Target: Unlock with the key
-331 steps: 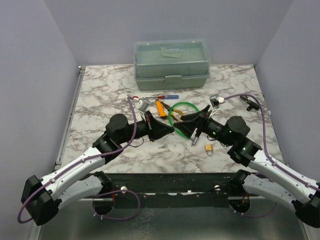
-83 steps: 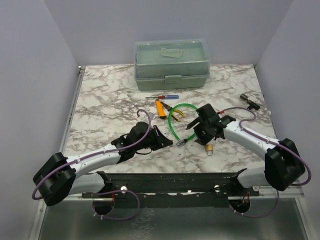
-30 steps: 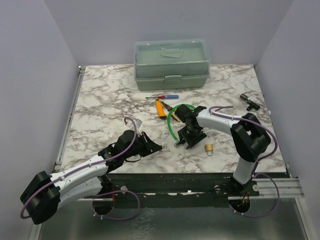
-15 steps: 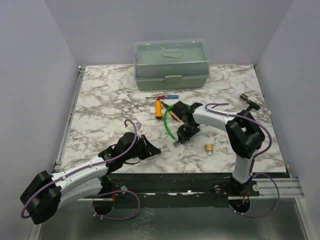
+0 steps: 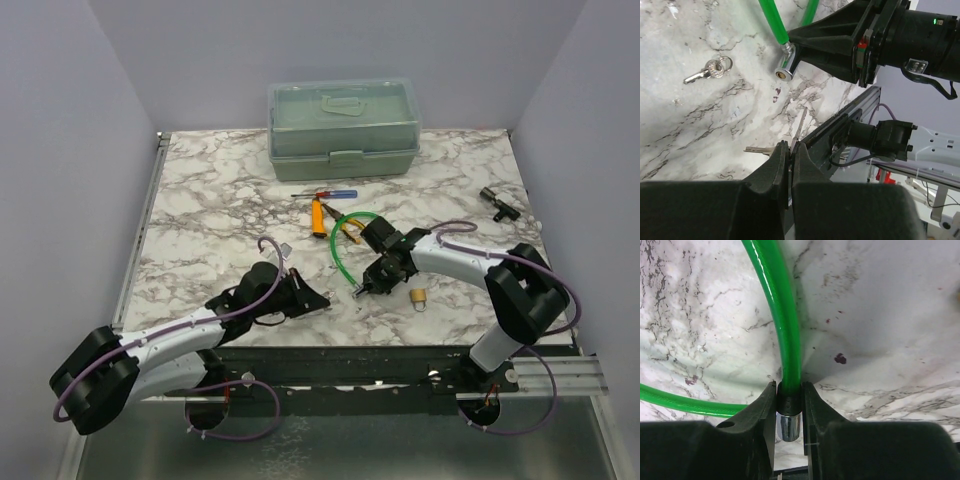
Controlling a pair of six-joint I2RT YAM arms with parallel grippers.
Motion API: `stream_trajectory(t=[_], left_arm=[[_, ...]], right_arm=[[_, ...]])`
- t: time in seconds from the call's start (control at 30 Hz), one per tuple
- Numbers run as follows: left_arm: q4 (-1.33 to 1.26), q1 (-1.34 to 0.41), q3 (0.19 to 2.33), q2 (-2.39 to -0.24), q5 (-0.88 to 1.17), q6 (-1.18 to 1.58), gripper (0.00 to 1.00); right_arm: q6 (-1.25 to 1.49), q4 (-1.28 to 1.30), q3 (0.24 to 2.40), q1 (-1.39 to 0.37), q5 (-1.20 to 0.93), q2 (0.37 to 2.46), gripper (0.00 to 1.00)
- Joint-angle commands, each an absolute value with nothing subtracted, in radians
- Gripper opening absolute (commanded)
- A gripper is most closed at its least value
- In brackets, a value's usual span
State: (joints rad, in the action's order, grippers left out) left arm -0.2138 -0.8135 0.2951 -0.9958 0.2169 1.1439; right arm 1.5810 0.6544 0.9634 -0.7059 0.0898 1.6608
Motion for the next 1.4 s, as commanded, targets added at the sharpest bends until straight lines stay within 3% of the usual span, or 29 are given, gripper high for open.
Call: stream_trajectory(t=[0.0, 0.33, 1.37], left_arm=[[-0.351, -0.811, 0.287, -1.048, 0.290, 1.152, 0.00], [-0.540, -0.825, 0.290, -1.206, 0.381, 1.172, 0.00], [-0.682, -0.856, 0.366, -1.444, 0.376, 1.210, 0.00]], right_arm=[[1.568, 0.591, 0.910, -0.712, 0.116, 1.558, 0.00], [1.572, 0.499, 0.811, -0.712, 0.121, 1.413, 0.00], [1.551, 0.430, 0.760, -0.711, 0.078, 1.372, 0.00]])
